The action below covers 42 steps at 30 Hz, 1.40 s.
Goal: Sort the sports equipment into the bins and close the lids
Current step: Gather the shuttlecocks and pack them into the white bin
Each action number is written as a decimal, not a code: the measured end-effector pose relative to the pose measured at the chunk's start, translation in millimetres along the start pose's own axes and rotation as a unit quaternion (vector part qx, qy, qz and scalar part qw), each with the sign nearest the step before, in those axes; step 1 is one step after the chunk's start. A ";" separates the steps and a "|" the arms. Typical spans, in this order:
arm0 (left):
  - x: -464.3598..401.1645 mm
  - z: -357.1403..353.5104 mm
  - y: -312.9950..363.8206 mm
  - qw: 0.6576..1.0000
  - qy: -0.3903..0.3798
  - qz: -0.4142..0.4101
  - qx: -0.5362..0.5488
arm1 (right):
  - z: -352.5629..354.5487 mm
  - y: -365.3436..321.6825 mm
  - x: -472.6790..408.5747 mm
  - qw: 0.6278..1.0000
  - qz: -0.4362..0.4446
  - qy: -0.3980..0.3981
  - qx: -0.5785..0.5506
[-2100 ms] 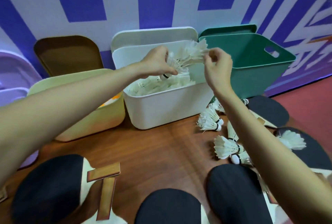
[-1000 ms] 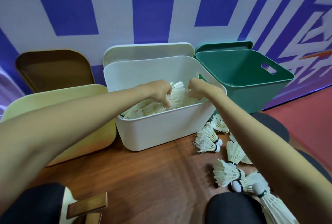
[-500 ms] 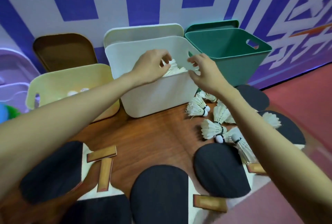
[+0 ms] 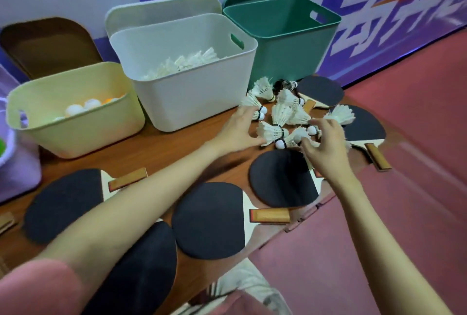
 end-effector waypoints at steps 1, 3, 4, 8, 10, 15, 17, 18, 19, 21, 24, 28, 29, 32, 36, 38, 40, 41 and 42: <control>-2.5 -7.3 -0.2 1.000 0.002 0.011 0.011 | -2.0 4.2 9.2 1.000 -0.019 0.020 0.002; -6.8 -18.2 -0.8 0.999 -0.004 0.027 0.028 | -8.0 8.4 26.8 0.997 -0.053 0.050 0.012; -8.1 -22.3 -1.2 0.999 -0.011 0.031 0.035 | -12.2 7.9 35.1 0.995 -0.075 0.068 0.014; -13.7 -34.5 -8.5 0.998 -0.021 0.034 0.041 | -27.3 0.5 56.7 0.968 -0.194 0.160 -0.009; -16.2 -39.4 -11.6 0.998 -0.028 0.036 0.037 | -31.8 -2.0 57.4 0.955 -0.232 0.178 -0.037; -15.9 -45.5 -12.1 0.997 -0.008 0.031 0.075 | -37.9 -3.5 48.0 0.947 -0.263 0.148 -0.113; -12.6 -43.8 -11.6 0.996 0.005 0.032 0.086 | -38.1 -2.9 45.5 0.952 -0.247 0.144 -0.110; -9.8 -41.5 -11.1 0.995 0.008 0.035 0.090 | -38.2 -2.0 44.8 0.955 -0.238 0.142 -0.107; -5.7 -38.6 -10.6 0.995 0.013 0.043 0.092 | -38.5 -1.3 44.4 0.956 -0.231 0.141 -0.109; 7.8 -30.5 -8.2 0.993 0.036 0.056 0.101 | -38.7 -1.7 44.6 0.957 -0.220 0.147 -0.116; 35.6 -17.5 -7.1 0.988 0.095 0.063 0.102 | -38.2 -7.3 47.3 0.956 -0.198 0.179 -0.123; 73.2 -2.9 -9.5 0.987 0.134 0.068 0.054 | -33.9 -26.4 53.8 0.957 -0.127 0.207 -0.157; 81.0 0.6 -10.0 0.988 0.135 0.068 0.041 | -31.6 -33.3 56.0 0.959 -0.099 0.205 -0.170; 99.2 9.4 -11.8 0.990 0.108 0.092 0.021 | -22.8 -55.5 63.9 0.959 -0.005 0.184 -0.218; 113.3 18.4 -13.4 0.993 0.061 0.097 0.020 | -16.0 -79.6 74.9 0.953 0.083 0.129 -0.263; 118.5 22.8 -12.6 0.995 0.047 0.084 0.021 | -17.7 -82.6 78.4 0.960 0.108 0.085 -0.245; 122.5 26.3 -12.5 0.995 0.038 0.081 0.036 | -21.7 -82.0 78.6 0.970 0.167 0.059 -0.165; 124.3 27.6 -12.6 0.995 0.036 0.081 0.046 | -24.1 -81.5 77.4 0.971 0.196 0.045 -0.129; 125.6 28.1 -13.2 0.994 0.034 0.080 0.058 | -26.1 -82.1 75.8 0.970 0.217 0.023 -0.110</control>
Point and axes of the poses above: each hand's wrist, its own x-axis away from the middle knuckle, its own z-axis out of the back of the hand, y = z × x, the point moved 1 cm from there along -x, towards the middle knuckle, and after that the axes turned 4 degrees about z, right-handed, at the moved point
